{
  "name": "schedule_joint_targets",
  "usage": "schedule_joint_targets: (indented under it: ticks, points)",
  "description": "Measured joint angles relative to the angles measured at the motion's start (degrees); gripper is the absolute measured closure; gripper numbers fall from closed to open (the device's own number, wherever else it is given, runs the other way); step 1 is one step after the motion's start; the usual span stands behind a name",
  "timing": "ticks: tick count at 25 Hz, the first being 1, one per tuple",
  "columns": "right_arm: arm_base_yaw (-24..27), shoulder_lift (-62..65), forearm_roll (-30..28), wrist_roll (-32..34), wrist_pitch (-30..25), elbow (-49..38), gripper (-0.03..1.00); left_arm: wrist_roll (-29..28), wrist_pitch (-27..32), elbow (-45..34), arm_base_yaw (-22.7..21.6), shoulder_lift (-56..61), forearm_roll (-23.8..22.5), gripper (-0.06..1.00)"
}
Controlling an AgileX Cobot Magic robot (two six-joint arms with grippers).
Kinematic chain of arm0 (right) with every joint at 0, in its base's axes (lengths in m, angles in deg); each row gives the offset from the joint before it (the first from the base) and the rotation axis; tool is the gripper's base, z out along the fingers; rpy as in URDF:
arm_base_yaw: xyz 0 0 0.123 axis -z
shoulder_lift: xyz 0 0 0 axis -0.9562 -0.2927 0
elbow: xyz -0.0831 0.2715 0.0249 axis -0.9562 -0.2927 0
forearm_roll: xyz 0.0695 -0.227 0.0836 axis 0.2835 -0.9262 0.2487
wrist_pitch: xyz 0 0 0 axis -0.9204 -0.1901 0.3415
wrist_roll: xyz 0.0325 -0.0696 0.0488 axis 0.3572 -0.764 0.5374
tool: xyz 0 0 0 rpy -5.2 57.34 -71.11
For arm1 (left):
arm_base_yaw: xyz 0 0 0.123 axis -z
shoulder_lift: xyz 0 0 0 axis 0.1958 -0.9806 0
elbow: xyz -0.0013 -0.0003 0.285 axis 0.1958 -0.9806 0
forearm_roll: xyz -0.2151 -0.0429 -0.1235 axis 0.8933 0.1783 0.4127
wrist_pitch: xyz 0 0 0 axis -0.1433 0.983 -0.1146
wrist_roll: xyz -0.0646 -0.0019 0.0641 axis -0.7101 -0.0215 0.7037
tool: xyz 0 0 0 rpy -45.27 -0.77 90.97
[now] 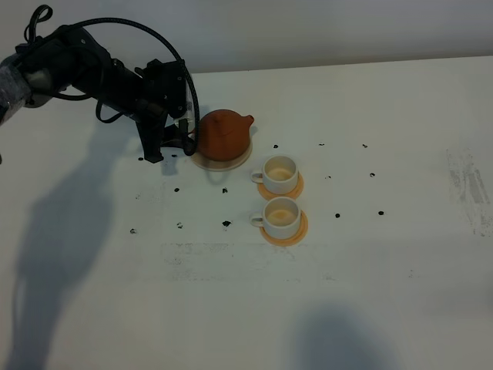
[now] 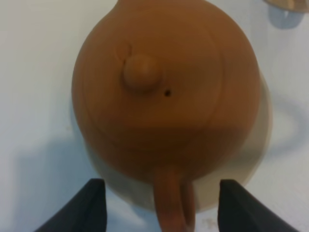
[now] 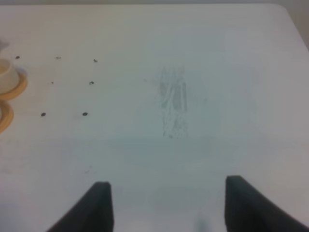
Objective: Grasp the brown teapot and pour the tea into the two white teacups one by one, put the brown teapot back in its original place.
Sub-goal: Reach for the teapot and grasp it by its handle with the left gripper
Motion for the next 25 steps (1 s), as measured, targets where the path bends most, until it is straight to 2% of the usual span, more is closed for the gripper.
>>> schedule_joint_targets:
  ticks: [11,21,25]
  points:
    - [0.0,0.0,0.0,0.0,0.0,0.0,0.45,-2.9,0.2,0.0,0.0,0.0,0.0,0.46]
    - [0.0,0.0,0.0,0.0,0.0,0.0,0.45,-1.8,0.3,0.0,0.0,0.0,0.0,0.46]
    - [0.0,0.0,0.0,0.0,0.0,0.0,0.45,-1.8,0.5,0.0,0.0,0.0,0.0,0.5]
